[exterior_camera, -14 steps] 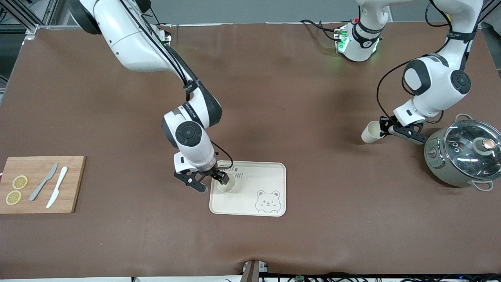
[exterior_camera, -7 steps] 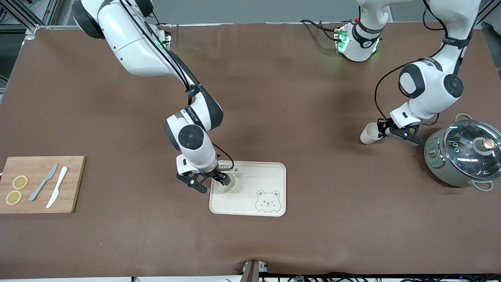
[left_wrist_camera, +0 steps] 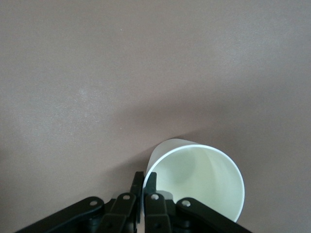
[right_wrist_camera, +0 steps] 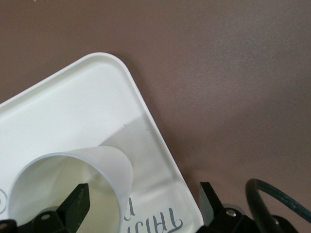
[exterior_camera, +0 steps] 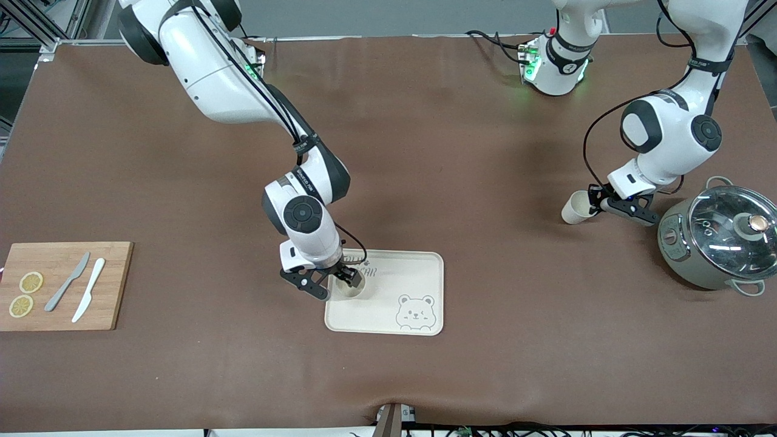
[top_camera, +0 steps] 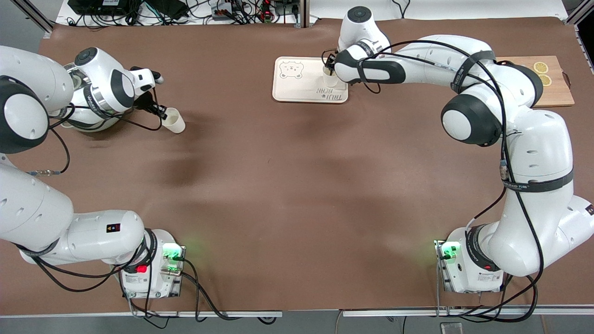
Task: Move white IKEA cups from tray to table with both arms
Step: 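Close the right gripper on the cup while the left gripper lowers its cup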
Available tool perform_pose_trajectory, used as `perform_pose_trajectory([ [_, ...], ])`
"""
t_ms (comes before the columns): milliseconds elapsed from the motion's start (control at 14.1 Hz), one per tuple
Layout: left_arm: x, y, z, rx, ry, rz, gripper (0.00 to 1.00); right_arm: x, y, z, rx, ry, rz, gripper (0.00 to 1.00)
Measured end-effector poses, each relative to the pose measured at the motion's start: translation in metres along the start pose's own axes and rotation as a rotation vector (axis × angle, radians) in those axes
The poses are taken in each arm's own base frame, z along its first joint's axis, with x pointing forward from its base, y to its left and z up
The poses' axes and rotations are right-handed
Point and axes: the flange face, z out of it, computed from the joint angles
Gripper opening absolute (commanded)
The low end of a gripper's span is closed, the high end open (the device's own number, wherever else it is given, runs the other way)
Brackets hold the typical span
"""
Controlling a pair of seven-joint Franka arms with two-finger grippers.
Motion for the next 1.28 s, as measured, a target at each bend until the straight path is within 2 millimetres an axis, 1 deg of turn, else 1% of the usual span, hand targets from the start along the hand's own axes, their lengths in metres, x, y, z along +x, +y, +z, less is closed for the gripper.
perform_pose_trajectory([
  [213,0.0001,0.0001,0.0004,0.001,0.0,0.002,0.0,0.0002,-0.0003,-0.0005,0.001,0.001,0.0,0.72],
  [284,0.0001,0.0001,0.0004,0.001,0.0,0.003,0.0,0.0003,-0.0005,-0.0008,0.002,0.001,0.0,0.64],
  [355,0.0002,0.0002,0.0004,0.001,0.001,0.003,0.0,0.0005,-0.0007,-0.0012,0.002,0.002,0.0,0.61],
  [426,0.0003,0.0004,0.0004,0.001,0.001,0.005,0.0,0.0006,-0.0009,-0.0014,0.003,0.002,0.0,0.6],
  [497,0.0004,0.0006,0.0004,0.001,0.001,0.009,0.11,0.0007,-0.001,-0.0016,0.003,0.002,0.0,0.53],
  [568,0.0008,0.0012,0.0005,0.001,0.001,0.015,0.3,0.0007,-0.001,-0.0016,0.003,0.002,0.0,0.46],
  [639,0.0015,0.0028,0.001,0.0,0.001,0.019,0.34,0.0007,-0.0011,-0.0017,0.003,0.002,0.0,0.38],
  [781,0.0032,0.0055,0.0022,0.002,0.004,0.026,0.42,0.0007,-0.0011,-0.0017,0.003,0.003,0.0,0.27],
  [852,0.0037,0.0055,0.0024,0.005,0.007,0.027,0.45,0.0007,-0.0011,-0.0017,0.003,0.003,0.001,0.21],
  [994,0.004,0.0052,0.0022,0.007,0.01,0.027,0.55,0.0007,-0.0012,-0.0018,0.004,0.003,0.001,0.16],
  [1065,0.0041,0.0051,0.0021,0.008,0.011,0.027,0.6,0.0007,-0.0012,-0.0018,0.004,0.003,0.003,0.1],
  [1135,0.0042,0.005,0.0019,0.009,0.012,0.027,0.65,0.0007,-0.0013,-0.0019,0.004,0.003,0.004,0.06],
  [1206,0.0043,0.0049,0.0018,0.01,0.013,0.027,0.66,0.0008,-0.0014,-0.0021,0.004,0.003,0.005,0.0],
  [1277,0.0044,0.0048,0.0017,0.011,0.014,0.027,0.74,0.0009,-0.0017,-0.0025,0.006,0.004,0.007,0.0],
])
